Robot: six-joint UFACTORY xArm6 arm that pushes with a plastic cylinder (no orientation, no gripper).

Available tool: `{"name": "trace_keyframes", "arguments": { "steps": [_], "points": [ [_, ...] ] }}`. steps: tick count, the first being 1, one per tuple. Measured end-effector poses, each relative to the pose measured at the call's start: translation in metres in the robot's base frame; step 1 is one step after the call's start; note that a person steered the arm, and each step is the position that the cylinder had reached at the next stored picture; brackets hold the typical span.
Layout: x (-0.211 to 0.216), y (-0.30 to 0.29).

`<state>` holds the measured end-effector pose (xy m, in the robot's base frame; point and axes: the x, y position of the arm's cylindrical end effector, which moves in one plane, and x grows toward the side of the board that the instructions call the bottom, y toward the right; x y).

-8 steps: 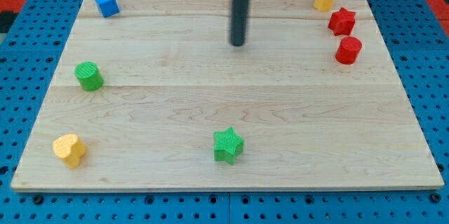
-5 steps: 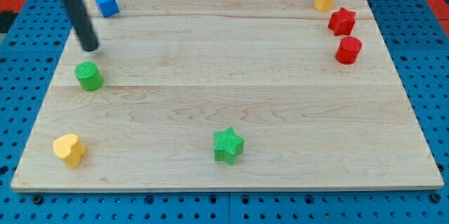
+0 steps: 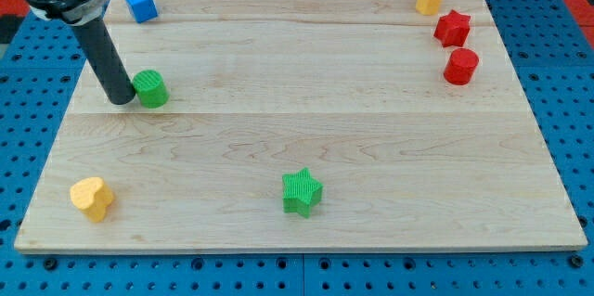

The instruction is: Push the green circle towards right

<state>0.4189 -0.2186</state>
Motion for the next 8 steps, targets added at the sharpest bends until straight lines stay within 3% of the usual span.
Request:
{"name": "trace_keyframes", "arguments": {
  "steps": [3,8],
  "points": [
    [-0.024,0.007],
    [0.020,0.200]
  ]
}}
